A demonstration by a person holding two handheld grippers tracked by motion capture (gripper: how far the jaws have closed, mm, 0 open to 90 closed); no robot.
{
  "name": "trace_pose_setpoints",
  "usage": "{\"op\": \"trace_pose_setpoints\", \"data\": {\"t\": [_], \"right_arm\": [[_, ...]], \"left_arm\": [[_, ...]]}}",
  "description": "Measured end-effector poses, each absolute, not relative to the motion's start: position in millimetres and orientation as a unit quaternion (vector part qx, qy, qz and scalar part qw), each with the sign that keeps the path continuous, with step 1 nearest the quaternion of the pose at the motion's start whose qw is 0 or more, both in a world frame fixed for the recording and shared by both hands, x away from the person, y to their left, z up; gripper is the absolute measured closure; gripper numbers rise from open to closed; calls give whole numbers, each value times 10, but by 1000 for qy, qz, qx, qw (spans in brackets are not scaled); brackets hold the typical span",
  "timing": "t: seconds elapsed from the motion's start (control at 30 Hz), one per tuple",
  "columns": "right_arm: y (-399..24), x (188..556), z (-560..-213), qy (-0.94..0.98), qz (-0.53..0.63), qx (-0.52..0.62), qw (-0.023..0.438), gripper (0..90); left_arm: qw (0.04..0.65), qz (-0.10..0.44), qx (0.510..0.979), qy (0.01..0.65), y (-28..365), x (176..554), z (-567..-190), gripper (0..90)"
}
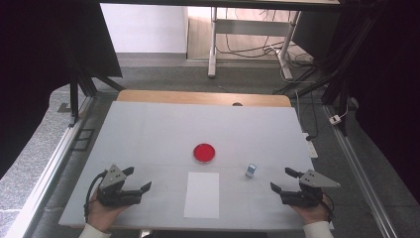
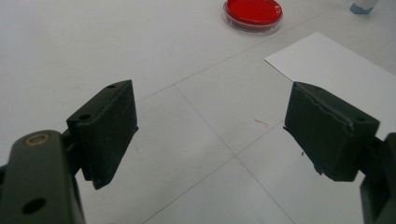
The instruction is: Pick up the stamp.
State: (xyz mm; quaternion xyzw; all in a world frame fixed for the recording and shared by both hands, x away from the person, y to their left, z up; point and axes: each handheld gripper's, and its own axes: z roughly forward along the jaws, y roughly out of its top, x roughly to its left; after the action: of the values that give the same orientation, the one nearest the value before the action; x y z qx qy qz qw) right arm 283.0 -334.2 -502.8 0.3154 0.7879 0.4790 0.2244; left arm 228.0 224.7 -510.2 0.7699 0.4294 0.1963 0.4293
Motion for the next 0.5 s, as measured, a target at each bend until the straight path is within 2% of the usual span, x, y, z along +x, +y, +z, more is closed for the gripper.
{"op": "trace_pose_setpoints", "data": {"t": [0.5], "right_arm": [[-3321, 2765, -5041, 789, 480, 311, 225, 204]], "left_arm": [[432, 193, 778, 414, 2177, 2387, -5088, 171]]}}
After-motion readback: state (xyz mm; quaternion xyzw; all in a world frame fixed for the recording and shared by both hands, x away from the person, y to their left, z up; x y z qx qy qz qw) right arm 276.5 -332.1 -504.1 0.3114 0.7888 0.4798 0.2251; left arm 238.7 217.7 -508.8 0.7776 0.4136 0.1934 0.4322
